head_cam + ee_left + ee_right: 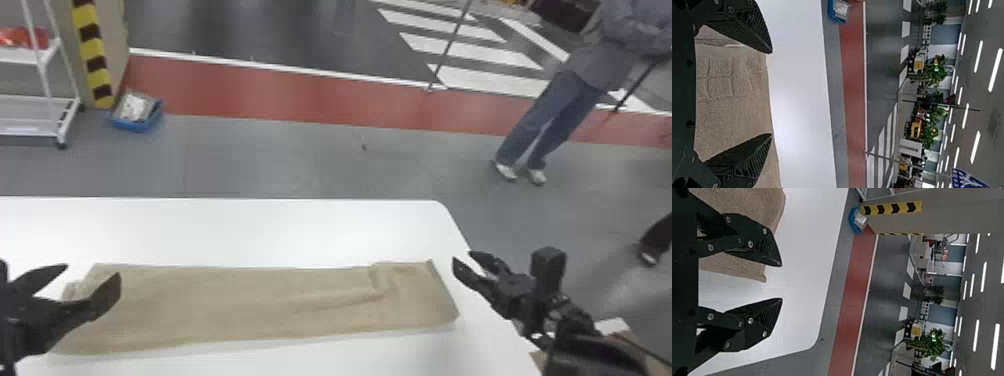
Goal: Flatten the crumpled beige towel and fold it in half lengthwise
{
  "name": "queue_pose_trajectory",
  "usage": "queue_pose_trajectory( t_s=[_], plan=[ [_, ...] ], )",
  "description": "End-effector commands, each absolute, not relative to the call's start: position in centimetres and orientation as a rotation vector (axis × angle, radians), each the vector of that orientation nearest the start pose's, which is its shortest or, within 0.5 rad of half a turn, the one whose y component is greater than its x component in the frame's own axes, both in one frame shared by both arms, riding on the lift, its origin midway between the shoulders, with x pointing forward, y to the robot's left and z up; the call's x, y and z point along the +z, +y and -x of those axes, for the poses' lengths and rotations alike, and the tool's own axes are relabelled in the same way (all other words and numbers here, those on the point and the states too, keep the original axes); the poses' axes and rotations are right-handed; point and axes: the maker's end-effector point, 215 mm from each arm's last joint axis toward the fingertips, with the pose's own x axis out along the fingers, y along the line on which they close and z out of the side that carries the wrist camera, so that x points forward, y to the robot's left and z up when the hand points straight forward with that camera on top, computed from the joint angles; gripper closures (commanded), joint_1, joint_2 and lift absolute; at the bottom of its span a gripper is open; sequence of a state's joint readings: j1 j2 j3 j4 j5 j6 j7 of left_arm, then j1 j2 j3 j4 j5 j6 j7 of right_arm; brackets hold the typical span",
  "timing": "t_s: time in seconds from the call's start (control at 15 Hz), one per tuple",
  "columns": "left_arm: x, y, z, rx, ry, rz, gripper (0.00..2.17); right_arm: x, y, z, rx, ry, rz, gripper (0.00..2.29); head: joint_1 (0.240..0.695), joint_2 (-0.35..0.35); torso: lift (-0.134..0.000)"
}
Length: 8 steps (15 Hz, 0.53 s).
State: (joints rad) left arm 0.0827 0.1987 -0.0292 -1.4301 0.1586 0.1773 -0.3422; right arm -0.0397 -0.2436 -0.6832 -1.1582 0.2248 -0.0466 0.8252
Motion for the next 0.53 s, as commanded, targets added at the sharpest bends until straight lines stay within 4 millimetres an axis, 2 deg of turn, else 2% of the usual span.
queue_pose_trajectory(
  t_s=[0.0, 0.2, 0.47],
  plan=[
    [-51.2, 23.6, -52.6, -0.321, 0.416, 0.032, 0.14, -47.9, -53.2, -47.3, 0.124, 0.397, 0.150, 0.05, 0.695, -0.327, 0.000],
    [-50.8, 24.5, -53.0, -0.309, 0.409, 0.030, 0.15, -48.4, -53.3, -47.1, 0.116, 0.404, 0.126, 0.05, 0.695, -0.316, 0.000],
    [-51.5, 25.1, -52.8, -0.285, 0.423, 0.025, 0.15, -48.1, -53.9, -47.3, 0.099, 0.389, 0.133, 0.13, 0.695, -0.310, 0.000]
  ],
)
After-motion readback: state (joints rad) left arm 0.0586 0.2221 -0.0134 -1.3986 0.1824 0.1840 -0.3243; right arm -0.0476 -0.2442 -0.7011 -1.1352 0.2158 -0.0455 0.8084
